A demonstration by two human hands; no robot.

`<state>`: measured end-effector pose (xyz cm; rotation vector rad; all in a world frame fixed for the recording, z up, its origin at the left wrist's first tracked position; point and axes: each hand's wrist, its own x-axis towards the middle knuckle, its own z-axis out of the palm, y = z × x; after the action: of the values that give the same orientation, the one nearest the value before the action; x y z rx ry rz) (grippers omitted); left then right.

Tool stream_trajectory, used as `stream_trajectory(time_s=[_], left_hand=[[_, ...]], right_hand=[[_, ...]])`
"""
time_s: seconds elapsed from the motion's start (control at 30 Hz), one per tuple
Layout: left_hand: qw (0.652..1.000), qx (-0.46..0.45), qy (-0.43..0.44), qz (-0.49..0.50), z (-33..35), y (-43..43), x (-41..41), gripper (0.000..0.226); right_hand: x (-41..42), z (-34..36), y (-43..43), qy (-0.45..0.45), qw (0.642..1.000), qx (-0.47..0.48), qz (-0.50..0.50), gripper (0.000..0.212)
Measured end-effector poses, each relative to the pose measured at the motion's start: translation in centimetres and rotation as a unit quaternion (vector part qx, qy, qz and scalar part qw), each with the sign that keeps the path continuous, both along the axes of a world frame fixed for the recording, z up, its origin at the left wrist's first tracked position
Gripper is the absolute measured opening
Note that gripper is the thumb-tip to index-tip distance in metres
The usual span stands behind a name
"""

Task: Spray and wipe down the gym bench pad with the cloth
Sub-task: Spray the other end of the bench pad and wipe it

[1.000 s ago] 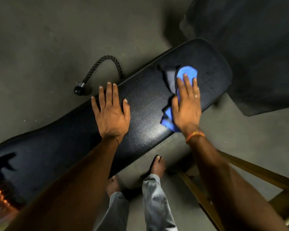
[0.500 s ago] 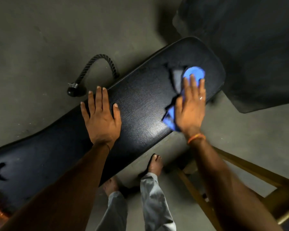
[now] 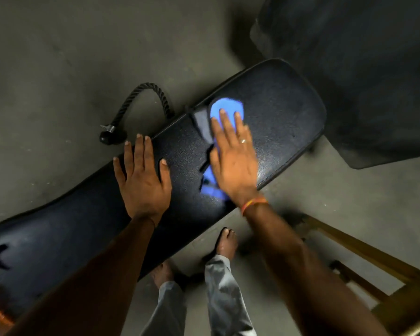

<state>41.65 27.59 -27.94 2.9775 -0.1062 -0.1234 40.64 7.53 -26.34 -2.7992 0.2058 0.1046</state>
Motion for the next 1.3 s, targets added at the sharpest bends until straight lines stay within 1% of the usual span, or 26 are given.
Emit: stream_trajectory(time_s=[0.03,0.13,0.17,0.2,0.27,0.33,0.4,0.47,0.53,0.63,0.7,0.73,0.77,0.83,0.9,0.97,1.03,1.1,1.17,1.23,1.3], left_hand=[[1.000,-0.002,0.001,0.002,0.0,0.0,0.0,0.059],[1.000,-0.003,0.005,0.007,0.0,-0.1,0.0,0.059],[1.000,-0.002,0.006,0.006,0.0,-0.1,0.0,0.059],[1.000,0.000,0.004,0.007,0.0,-0.1,0.0,0.059],[1.000,0.007,-0.002,0.006,-0.2,0.1,0.0,0.060],[1.000,0.013,-0.006,0.001,-0.3,0.2,0.0,0.060],[1.000,0.011,-0.004,0.000,-0.4,0.3,0.0,0.062],[1.000,0.004,-0.004,0.001,-0.3,0.2,0.0,0.062],[1.000,-0.002,-0.004,0.003,-0.2,0.2,0.0,0.061],[1.000,-0.002,0.002,0.006,-0.2,0.1,0.0,0.061],[1.000,0.002,0.002,0.004,-0.3,0.1,0.1,0.061],[1.000,0.005,0.002,0.006,-0.3,0.1,0.0,0.061],[1.000,0.008,0.001,0.008,-0.2,0.2,0.0,0.061],[1.000,0.013,-0.001,0.004,-0.2,0.1,0.0,0.061],[1.000,0.015,-0.002,0.005,-0.2,0.1,0.1,0.061],[1.000,0.010,0.000,0.005,-0.1,0.0,0.1,0.061],[1.000,0.006,0.002,0.002,0.0,0.0,0.1,0.061],[1.000,0.003,0.009,0.000,0.0,0.1,0.1,0.061],[1.000,0.003,0.016,-0.006,0.1,0.0,0.1,0.061],[1.000,0.008,0.020,-0.012,0.2,-0.2,0.2,0.062],[1.000,0.015,0.019,-0.008,0.2,-0.3,0.0,0.061]], right_hand=[[1.7,-0.3,-1.5,-0.006,1.000,-0.005,-0.018,0.066],[7.7,-0.6,-3.7,-0.028,0.988,0.027,-0.147,0.065],[8.8,-0.6,-3.1,-0.025,0.987,0.032,-0.156,0.064],[9.2,-0.6,-1.9,-0.016,0.992,0.025,-0.126,0.063],[7.7,-0.3,1.2,-0.031,0.999,0.022,-0.005,0.061],[4.8,-0.3,3.6,-0.049,0.993,0.055,0.092,0.060],[3.7,-0.3,3.2,-0.033,0.985,0.068,0.155,0.061],[4.6,-0.4,0.3,-0.019,0.984,0.037,0.172,0.062],[6.2,-0.8,-3.2,-0.026,0.993,0.001,0.115,0.062],[7.9,-0.8,-6.8,-0.029,0.999,0.014,-0.031,0.062],[7.9,-0.4,-5.3,-0.031,0.996,0.033,-0.080,0.062],[7.4,-0.2,-3.8,-0.030,0.996,0.039,-0.079,0.063],[6.4,-0.1,-2.1,-0.029,0.997,0.041,-0.055,0.064],[3.3,0.0,1.1,-0.033,0.998,0.032,0.047,0.064],[0.1,0.2,2.1,-0.012,0.990,0.025,0.137,0.066],[-1.5,-0.2,0.0,-0.013,0.987,0.019,0.161,0.065],[-1.6,-0.3,-3.5,-0.014,0.994,0.014,0.108,0.063],[0.0,-0.6,-7.3,-0.022,1.000,0.011,-0.005,0.062],[2.6,-0.6,-10.1,-0.031,0.993,0.013,-0.113,0.062],[4.4,-0.5,-10.2,-0.026,0.983,0.016,-0.180,0.064],[4.1,-0.3,-8.1,-0.026,0.979,0.019,-0.203,0.065]])
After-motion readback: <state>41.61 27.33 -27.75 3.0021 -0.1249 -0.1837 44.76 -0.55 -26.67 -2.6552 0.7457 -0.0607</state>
